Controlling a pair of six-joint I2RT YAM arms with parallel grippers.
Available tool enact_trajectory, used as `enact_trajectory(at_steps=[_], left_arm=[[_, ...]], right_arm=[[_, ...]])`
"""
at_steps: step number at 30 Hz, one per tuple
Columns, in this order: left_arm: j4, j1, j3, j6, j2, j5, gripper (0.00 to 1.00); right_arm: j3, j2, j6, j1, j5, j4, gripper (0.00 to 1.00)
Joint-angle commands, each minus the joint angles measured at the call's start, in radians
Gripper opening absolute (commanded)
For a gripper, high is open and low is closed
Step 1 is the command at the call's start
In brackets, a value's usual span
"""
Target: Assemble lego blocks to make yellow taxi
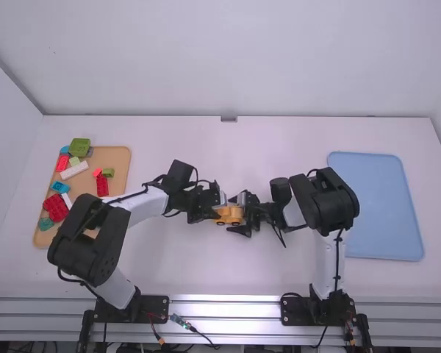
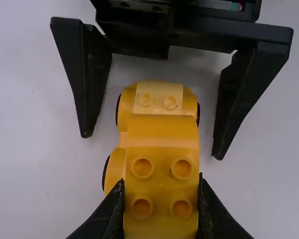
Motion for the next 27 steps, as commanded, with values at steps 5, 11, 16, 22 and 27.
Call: enact_trajectory(at_steps=[5,11,16,22,27], left_arm=[[-0.005,-0.040,0.021,0.001,0.006,-0.027,0.02],[-0.008,-0.040,0.042,0.005,0.006,-0.017,0.02],[-0.007,-0.040,0.048,0.005,0.006,-0.018,0.02],[-0.034,-0.040,0.050,0.030,0.006,-0.041,0.02],[-0.037,-0.048,0.050,0.040,0.006,-0.053,0.02]], right_arm=[[0.014,0.012,0.006,0.002,-0.043,0.001,0.88],[0.006,0.012,0.005,0.002,-0.028,0.006,0.69],[0.004,0.012,-0.002,0.002,-0.028,0.000,0.55],[0.002,0.012,-0.002,0.002,0.005,-0.003,0.47],[-0.008,0.012,-0.003,0.002,0.026,-0.003,0.43]])
